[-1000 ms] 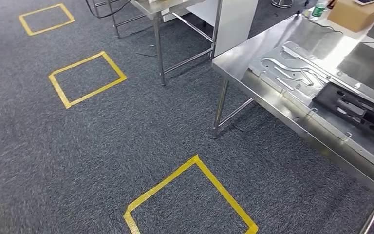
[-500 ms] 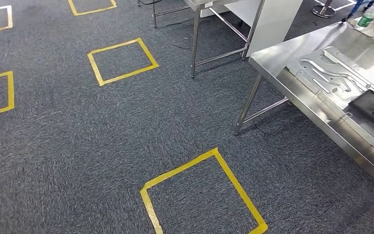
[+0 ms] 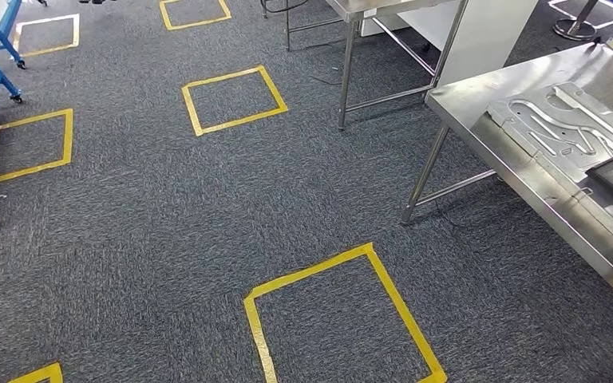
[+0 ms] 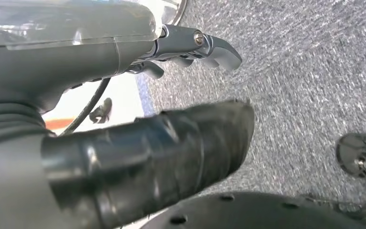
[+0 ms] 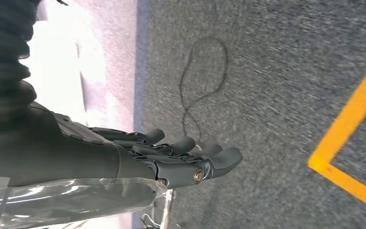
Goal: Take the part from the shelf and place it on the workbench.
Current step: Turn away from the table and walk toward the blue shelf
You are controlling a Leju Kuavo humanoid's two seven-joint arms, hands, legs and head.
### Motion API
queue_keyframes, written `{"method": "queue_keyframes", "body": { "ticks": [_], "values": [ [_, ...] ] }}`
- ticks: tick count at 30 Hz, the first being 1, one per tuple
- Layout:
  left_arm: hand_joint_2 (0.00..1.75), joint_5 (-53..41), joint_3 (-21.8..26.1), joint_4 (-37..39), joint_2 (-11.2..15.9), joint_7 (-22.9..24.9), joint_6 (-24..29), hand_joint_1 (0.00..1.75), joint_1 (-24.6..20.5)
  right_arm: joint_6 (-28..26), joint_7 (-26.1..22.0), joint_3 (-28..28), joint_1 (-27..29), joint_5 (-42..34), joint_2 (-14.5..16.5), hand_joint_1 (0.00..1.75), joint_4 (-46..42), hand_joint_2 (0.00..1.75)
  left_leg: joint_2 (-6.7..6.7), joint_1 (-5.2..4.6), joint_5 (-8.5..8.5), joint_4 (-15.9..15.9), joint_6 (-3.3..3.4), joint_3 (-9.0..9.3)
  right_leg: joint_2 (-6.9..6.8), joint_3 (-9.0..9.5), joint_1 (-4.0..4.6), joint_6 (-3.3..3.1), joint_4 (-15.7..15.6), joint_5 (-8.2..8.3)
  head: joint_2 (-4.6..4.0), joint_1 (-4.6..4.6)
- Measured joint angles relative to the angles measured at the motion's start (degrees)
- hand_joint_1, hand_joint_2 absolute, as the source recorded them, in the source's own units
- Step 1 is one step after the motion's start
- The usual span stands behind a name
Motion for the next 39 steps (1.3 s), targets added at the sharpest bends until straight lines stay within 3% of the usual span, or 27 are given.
{"method": "queue_keyframes", "body": {
  "ticks": [3, 6, 8, 10, 11, 12, 13, 14, 16, 17, 18, 20, 21, 22, 24, 26, 27, 28, 29, 31, 32, 33, 35, 36, 37, 39],
  "values": [
    [0.00, 0.1, 0.0, 0.0, 0.1, 0.2, -0.1, 0.00, -0.1, -0.1, -2.0, 0.2, 0.0, 1.2, 0.1, 0.00, 0.0, 1.75, 0.06, 0.00, 2.63, 0.0, 0.47, 0.03, 0.26, 0.09, 0.04, 0.27, 0.2, -0.30, 0.00, 0.00],
    [0.00, 0.2, 0.0, 0.0, 0.0, 0.2, -0.4, 0.00, -0.2, 0.0, -3.0, 0.4, 0.0, 1.6, 0.1, 0.00, 0.0, 1.75, 0.40, 0.49, 3.81, -1.0, 0.40, 0.26, -0.15, 0.06, 0.04, 0.67, 0.8, -1.36, 0.01, 0.02],
    [0.00, 0.3, 0.0, 0.0, 0.0, 0.2, -0.6, 0.00, -0.3, 0.0, -3.2, 0.4, -0.1, 1.6, 0.1, 0.00, 0.0, 1.75, 0.53, 0.86, 4.15, -1.8, 0.39, 0.28, -1.22, -1.61, -0.12, 1.11, 4.8, -4.82, 0.02, 0.04],
    [0.00, 0.2, 0.0, 0.0, 0.0, 0.0, -0.7, 0.00, -0.2, 0.0, -3.5, 0.5, -0.1, 1.7, 0.1, 0.00, 0.0, 1.75, 0.48, 0.88, 4.23, -1.8, 0.43, -0.18, -1.70, -4.83, -0.41, 1.58, 11.7, -9.04, 0.02, 0.04],
    [0.00, 0.1, 0.0, 0.0, 0.0, -0.2, -0.8, 0.00, -0.2, 0.0, -3.8, 0.6, -0.1, 1.8, 0.1, 0.00, 0.0, 1.75, 0.36, 0.89, 4.29, -1.7, 0.36, -0.50, -1.72, -5.97, -0.58, 1.76, 14.2, -9.99, 0.02, 0.04],
    [0.00, -0.1, 0.0, 0.0, 0.0, -0.4, -0.9, 0.00, -0.2, 0.1, -4.1, 0.7, -0.1, 2.0, 0.1, 0.00, 0.0, 1.75, 0.09, 0.92, 4.39, -1.5, 0.20, -0.88, -1.71, -6.12, -0.76, 1.90, 14.7, -9.66, 0.02, 0.04],
    [0.00, -0.3, 0.0, 0.0, 0.0, -0.6, -1.0, 0.00, -0.2, 0.1, -4.3, 0.8, -0.1, 2.2, 0.0, 0.00, 0.0, 1.75, -0.33, 0.97, 4.55, -1.3, -0.03, -1.31, -1.56, -5.18, -0.96, 1.98, 13.0, -8.29, 0.02, 0.04],
    [0.00, -0.4, 0.0, 0.0, 0.0, -0.9, -1.1, 0.00, -0.2, 0.1, -4.5, 0.9, -0.1, 2.3, 0.0, 0.00, 0.0, 1.75, -0.86, 1.02, 4.73, -0.9, -0.30, -1.82, -0.89, -3.26, -1.17, 2.01, 9.4, -6.34, 0.02, 0.04],
    [0.00, -0.6, 0.0, 0.0, 0.0, -1.1, -1.1, 0.00, -0.3, 0.2, -4.9, 1.1, 0.0, 2.5, 0.0, 0.00, 0.0, 1.75, -1.96, 0.95, 5.12, -0.1, -1.02, -2.65, 1.69, -0.38, -1.02, 1.66, 3.4, -3.50, 0.03, 0.04],
    [0.00, -0.6, 0.0, 0.0, 0.0, -1.2, -1.1, 0.00, -0.4, 0.2, -5.0, 1.1, 0.1, 2.5, 0.0, 0.00, 0.0, 1.75, -2.48, 0.84, 5.38, 0.1, -1.40, -2.94, 2.62, 0.10, -0.84, 1.27, 2.2, -2.83, 0.04, -0.01],
    [0.00, -0.6, 0.0, 0.0, 0.0, -1.2, -1.1, 0.00, -0.4, 0.3, -5.2, 1.2, 0.1, 2.5, 0.0, 0.00, 0.0, 1.75, -3.03, 0.72, 5.69, 0.2, -1.76, -3.06, 2.87, -0.17, -0.52, 0.83, 2.3, -2.60, 0.03, -0.03],
    [0.00, -0.6, 0.0, 0.0, 0.0, -1.2, -1.1, 0.00, -0.1, 0.3, -5.3, 1.3, 0.1, 2.5, 0.0, 0.00, 0.0, 1.75, -4.16, 0.73, 6.52, -0.1, -2.39, -3.43, 1.12, -0.50, -0.42, -0.12, 2.4, -1.91, 0.03, -0.08],
    [0.00, -0.6, 0.0, 0.0, 0.0, -1.2, -1.1, 0.00, 0.1, 0.3, -5.3, 1.4, 0.1, 2.5, 0.0, 0.00, 0.0, 1.75, -3.36, 0.62, 6.17, 0.3, -2.53, -3.80, 0.11, -0.71, -0.41, -0.59, 2.4, -1.56, 0.02, -0.09],
    [0.00, -0.6, 0.0, 0.0, 0.0, -1.3, -1.1, 0.00, 0.1, 0.3, -5.3, 1.4, 0.1, 2.5, 0.0, 0.00, 0.0, 1.75, -1.68, 0.53, 4.92, 1.8, -2.64, -4.51, -1.03, -0.95, -0.43, -1.09, 2.3, -1.18, 0.02, -0.11],
    [0.00, -0.6, 0.0, 0.0, -0.1, -1.3, -1.1, 0.00, 0.0, 0.3, -5.4, 1.4, 0.4, 2.5, 0.0, 0.00, 0.0, 1.75, 3.10, 0.33, -0.20, 8.6, -2.72, -6.81, -3.23, -1.49, -0.12, -1.73, 2.3, -0.71, 0.01, -0.18],
    [0.00, -0.6, 0.0, 0.0, -0.1, -1.3, -1.1, 0.00, 0.0, 0.3, -5.4, 1.4, 0.8, 2.5, 0.0, 0.00, 0.1, 1.75, 5.33, 0.52, -4.82, 16.3, -2.92, -8.66, -5.73, -1.93, 0.31, -1.84, 2.4, -0.59, 0.00, -0.18],
    [0.00, -0.6, 0.0, 0.0, -0.1, -1.3, -1.1, 0.00, 0.0, 0.3, -5.4, 1.4, 0.9, 2.5, 0.0, 0.00, 0.1, 1.75, 5.80, 0.59, -5.81, 18.0, -2.95, -8.34, -6.96, -2.09, 0.43, -1.83, 2.4, -0.57, 0.00, -0.17],
    [0.00, -0.6, 0.0, 0.0, -0.1, -1.3, -1.1, 0.00, 0.0, 0.3, -5.4, 1.4, 0.9, 2.5, 0.0, 0.00, 0.1, 1.75, 6.12, 0.63, -5.74, 17.3, -2.87, -6.79, -8.07, -2.19, 0.50, -1.80, 2.5, -0.57, 0.00, -0.17],
    [0.00, -0.6, 0.0, 0.0, -0.1, -1.3, -1.1, 0.00, 0.1, 0.3, -5.4, 1.4, 0.8, 2.5, 0.0, 0.00, 0.2, 1.75, 6.70, 0.59, -4.95, 14.2, -2.62, -4.05, -9.06, -2.22, 0.56, -1.75, 2.5, -0.60, 0.00, -0.17],
    [0.00, -0.6, 0.0, 0.0, 0.0, -1.3, -1.1, 0.00, 0.1, 0.3, -5.4, 1.4, 0.6, 2.5, 0.0, 0.00, 0.2, 1.75, 9.75, 0.07, -3.64, 6.1, -1.56, 1.95, -10.72, -2.00, 0.69, -1.46, 2.5, -0.78, 0.00, -0.16],
    [0.00, -0.6, 0.0, 0.0, 0.0, -1.3, -1.1, 0.00, 0.0, 0.3, -5.4, 1.4, 0.5, 2.5, 0.0, 0.00, 0.2, 1.75, 10.93, -0.29, -3.34, 3.4, -1.01, 3.82, -11.41, -1.89, 0.69, -1.18, 2.5, -0.86, 0.00, -0.16],
    [0.00, -0.6, 0.0, 0.0, 0.0, -1.4, -1.1, 0.00, 0.0, 0.3, -5.4, 1.4, 0.4, 2.5, 0.0, 0.00, 0.2, 1.75, 11.61, -0.61, -3.39, 2.1, -0.57, 4.55, -12.00, -1.75, 0.67, -0.90, 2.5, -0.91, 0.00, -0.16],
    [0.00, -0.6, 0.0, 0.0, 0.0, -1.4, -1.1, 0.00, 0.1, 0.3, -5.4, 1.4, 0.0, 2.5, 0.0, 0.00, 0.1, 1.75, 10.30, -0.69, -3.02, 1.6, 0.01, 4.65, -12.89, -1.37, 0.60, -0.27, 2.2, -0.97, 0.01, -0.17],
    [0.00, -0.6, 0.0, 0.0, 0.0, -1.4, -1.1, 0.00, 0.0, 0.3, -5.4, 1.4, -0.1, 2.5, 0.0, 0.00, 0.1, 1.75, 9.57, -0.48, -2.70, 0.9, 0.24, 4.84, -11.79, -1.14, 0.53, 0.03, 2.3, -1.26, 0.00, -0.15],
    [0.00, -0.6, 0.0, 0.0, 0.0, -1.4, -1.1, 0.00, 0.0, 0.3, -5.4, 1.5, -0.1, 2.5, 0.0, 0.00, 0.1, 1.75, 8.79, -0.23, -2.30, 0.3, 0.54, 5.06, -9.76, -1.35, 0.41, 0.30, 3.2, -2.11, 0.00, -0.14],
    [0.00, -0.6, 0.0, 0.0, 0.0, -1.4, -1.1, 0.00, -0.3, 0.3, -5.4, 1.5, 0.2, 2.6, 0.0, 0.00, 0.1, 1.75, 7.18, 0.12, -1.65, -0.6, 0.93, 5.17, -4.64, -3.63, 0.00, 0.69, 8.3, -5.29, -0.01, -0.12]
  ]
}}
